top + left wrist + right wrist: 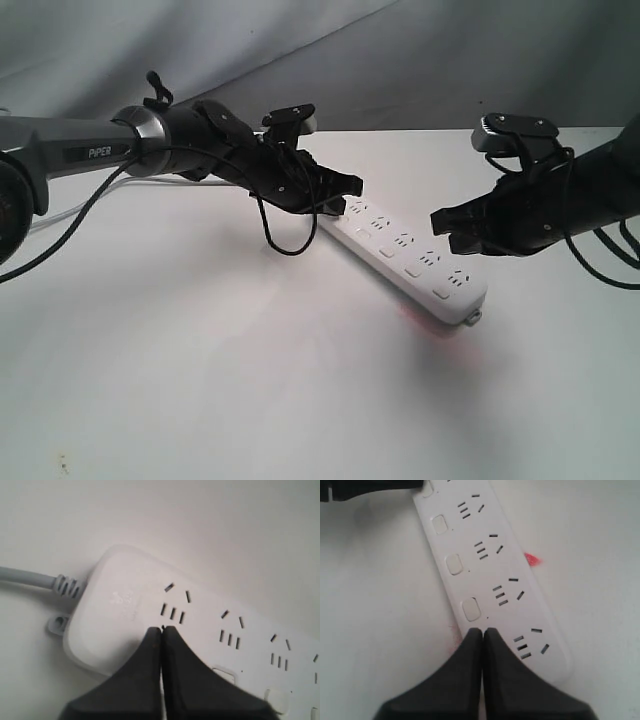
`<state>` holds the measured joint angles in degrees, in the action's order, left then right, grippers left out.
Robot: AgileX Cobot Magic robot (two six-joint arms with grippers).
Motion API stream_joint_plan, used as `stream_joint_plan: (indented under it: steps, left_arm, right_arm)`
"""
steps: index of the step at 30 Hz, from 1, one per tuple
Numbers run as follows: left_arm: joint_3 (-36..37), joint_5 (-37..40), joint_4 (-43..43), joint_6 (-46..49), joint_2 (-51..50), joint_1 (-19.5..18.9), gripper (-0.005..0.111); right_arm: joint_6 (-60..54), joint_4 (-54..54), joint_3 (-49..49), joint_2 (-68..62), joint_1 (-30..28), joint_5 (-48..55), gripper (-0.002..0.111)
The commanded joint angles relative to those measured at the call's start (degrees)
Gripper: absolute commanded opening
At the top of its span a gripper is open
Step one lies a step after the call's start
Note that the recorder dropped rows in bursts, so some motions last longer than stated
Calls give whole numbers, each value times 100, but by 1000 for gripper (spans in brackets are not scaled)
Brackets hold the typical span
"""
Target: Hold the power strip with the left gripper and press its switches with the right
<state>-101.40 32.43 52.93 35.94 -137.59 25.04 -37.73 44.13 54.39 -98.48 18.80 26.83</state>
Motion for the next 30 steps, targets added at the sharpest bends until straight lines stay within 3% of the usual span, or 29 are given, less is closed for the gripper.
stream_joint_plan:
  steps: [1,13,30]
  left_arm:
    - [-24,-87,98,-7,-3,20,0]
    - [-24,-113,226,-7,-66,20,0]
    - [-24,-113,226,-7,-66,20,0]
  right_arm:
    - [-42,-108,37,5,9,-30,0]
    - [-14,-132,37,-254,349,82,0]
    - [30,-311,37,-796,349,-181,0]
